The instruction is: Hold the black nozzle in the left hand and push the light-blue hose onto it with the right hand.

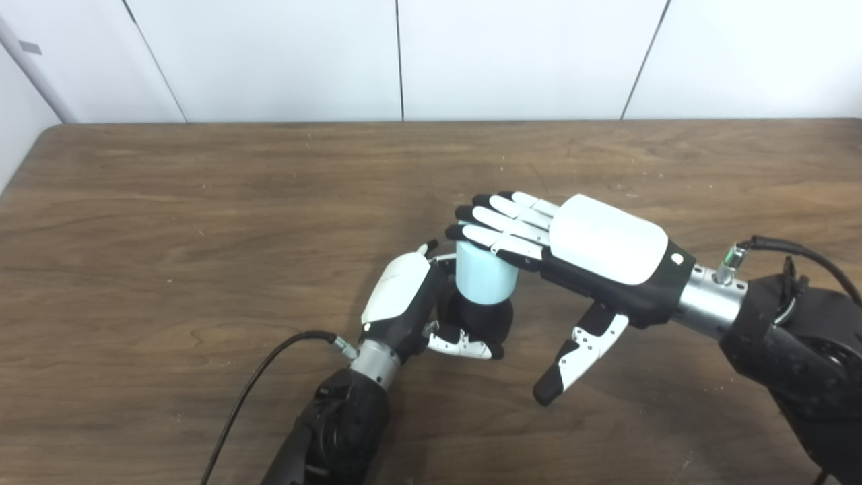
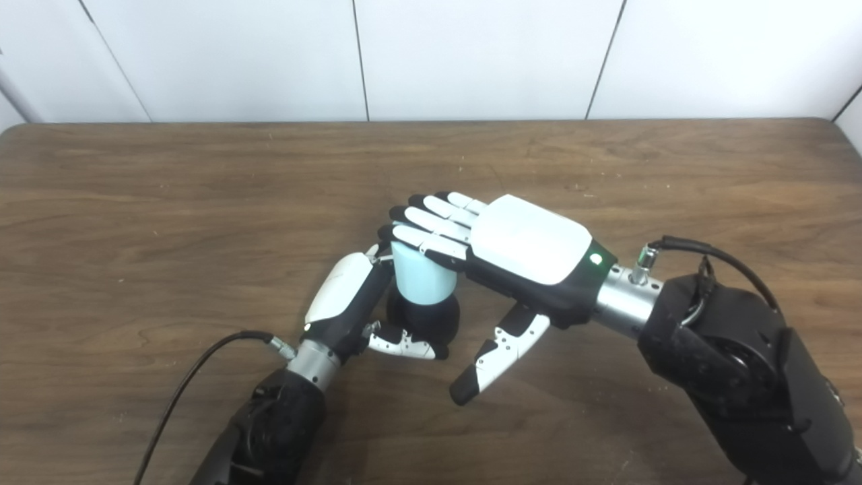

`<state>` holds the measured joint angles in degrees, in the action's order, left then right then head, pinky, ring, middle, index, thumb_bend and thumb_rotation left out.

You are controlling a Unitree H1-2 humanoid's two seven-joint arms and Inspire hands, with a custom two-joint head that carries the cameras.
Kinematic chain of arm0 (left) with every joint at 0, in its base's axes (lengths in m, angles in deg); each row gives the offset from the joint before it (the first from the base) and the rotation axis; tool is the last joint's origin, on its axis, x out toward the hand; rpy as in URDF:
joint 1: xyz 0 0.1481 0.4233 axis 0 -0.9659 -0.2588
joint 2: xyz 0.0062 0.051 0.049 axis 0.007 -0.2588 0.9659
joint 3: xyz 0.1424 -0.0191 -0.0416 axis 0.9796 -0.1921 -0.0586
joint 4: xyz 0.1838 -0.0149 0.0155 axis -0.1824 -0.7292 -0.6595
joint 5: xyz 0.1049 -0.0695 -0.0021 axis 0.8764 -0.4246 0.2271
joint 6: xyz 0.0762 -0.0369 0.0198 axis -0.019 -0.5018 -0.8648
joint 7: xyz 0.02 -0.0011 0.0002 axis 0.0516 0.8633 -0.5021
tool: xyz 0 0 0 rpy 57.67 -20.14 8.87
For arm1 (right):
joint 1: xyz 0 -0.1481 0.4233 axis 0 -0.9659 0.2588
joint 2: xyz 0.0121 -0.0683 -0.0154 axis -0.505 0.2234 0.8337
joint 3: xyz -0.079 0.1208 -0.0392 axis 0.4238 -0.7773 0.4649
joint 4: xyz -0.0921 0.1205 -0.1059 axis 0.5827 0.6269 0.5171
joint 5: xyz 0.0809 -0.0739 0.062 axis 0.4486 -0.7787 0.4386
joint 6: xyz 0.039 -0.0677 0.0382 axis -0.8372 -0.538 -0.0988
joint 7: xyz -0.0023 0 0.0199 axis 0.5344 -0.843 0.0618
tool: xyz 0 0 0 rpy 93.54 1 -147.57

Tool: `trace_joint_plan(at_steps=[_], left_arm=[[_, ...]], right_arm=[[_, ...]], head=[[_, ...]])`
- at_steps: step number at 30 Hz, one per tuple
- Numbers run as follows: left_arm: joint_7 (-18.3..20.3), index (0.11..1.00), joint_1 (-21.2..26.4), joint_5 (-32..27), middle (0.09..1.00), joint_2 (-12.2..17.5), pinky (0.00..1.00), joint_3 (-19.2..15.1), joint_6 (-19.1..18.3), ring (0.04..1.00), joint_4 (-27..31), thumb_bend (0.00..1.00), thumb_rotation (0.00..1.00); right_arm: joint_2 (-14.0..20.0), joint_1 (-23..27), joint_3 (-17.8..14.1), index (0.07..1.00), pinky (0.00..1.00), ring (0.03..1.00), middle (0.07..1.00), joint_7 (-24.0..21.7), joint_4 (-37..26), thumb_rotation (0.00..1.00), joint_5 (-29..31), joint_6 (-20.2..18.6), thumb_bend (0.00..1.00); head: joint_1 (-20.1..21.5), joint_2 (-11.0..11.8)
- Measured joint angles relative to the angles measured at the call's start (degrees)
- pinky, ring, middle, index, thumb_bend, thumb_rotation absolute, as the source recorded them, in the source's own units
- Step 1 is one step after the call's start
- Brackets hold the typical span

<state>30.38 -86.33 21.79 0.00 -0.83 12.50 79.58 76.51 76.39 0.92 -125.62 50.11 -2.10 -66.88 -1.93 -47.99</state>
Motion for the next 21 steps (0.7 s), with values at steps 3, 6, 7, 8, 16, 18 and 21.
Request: trace_joint_plan(at_steps=[3, 6, 7, 8, 16, 18, 21], left_arm=[[0.00, 0.498, -0.01, 0.00, 0.487, 0.00, 1.00, -0.01, 0.00, 0.727, 0.00, 0.52, 0.00], [0.00, 0.498, -0.01, 0.00, 0.487, 0.00, 1.00, -0.02, 0.00, 0.727, 0.00, 0.52, 0.00], [0.00, 0.498, -0.01, 0.00, 0.487, 0.00, 1.00, -0.03, 0.00, 0.727, 0.00, 0.52, 0.00], [0.00, 0.498, -0.01, 0.00, 0.487, 0.00, 1.00, -0.04, 0.00, 0.727, 0.00, 0.52, 0.00], [0.00, 0.500, -0.05, 0.00, 0.484, -0.01, 1.00, -0.09, 0.00, 0.727, 0.02, 0.52, 0.00], [0.00, 0.500, -0.08, 0.00, 0.484, -0.01, 1.00, -0.10, 0.00, 0.727, 0.05, 0.52, 0.00], [0.00, 0.500, -0.10, 0.00, 0.484, -0.01, 1.00, -0.12, 0.00, 0.727, 0.06, 0.52, 0.00]], right_arm=[[0.01, -0.04, 0.09, 0.966, 1.00, 1.000, 0.998, 0.25, 0.10, 1.00, 0.00, 0.04, 0.73], [0.02, -0.30, 0.18, 0.966, 1.00, 1.000, 0.998, 0.75, 0.20, 1.00, 0.00, 0.12, 0.73], [0.02, -0.38, 0.25, 0.965, 1.00, 1.000, 0.998, 0.97, 0.24, 1.00, -0.03, 0.13, 0.73], [0.02, -0.42, 0.31, 0.965, 1.00, 1.000, 0.998, 1.12, 0.29, 1.00, -0.07, 0.13, 0.73], [0.05, -0.63, 0.63, 0.964, 1.00, 1.000, 0.994, 1.86, 0.45, 1.00, -0.11, 0.09, 0.72], [0.05, -0.67, 0.67, 0.964, 1.00, 1.000, 0.994, 1.97, 0.47, 1.00, -0.11, 0.09, 0.72], [0.05, -0.74, 0.75, 0.964, 1.00, 1.000, 0.994, 2.14, 0.49, 1.00, -0.16, 0.10, 0.72]], head=[[0.00, 0.00], [-0.09, 0.00], [-0.17, -0.09], [-0.18, -0.09], [-0.09, -0.09], [-0.09, -0.18], [-0.18, -0.18]])
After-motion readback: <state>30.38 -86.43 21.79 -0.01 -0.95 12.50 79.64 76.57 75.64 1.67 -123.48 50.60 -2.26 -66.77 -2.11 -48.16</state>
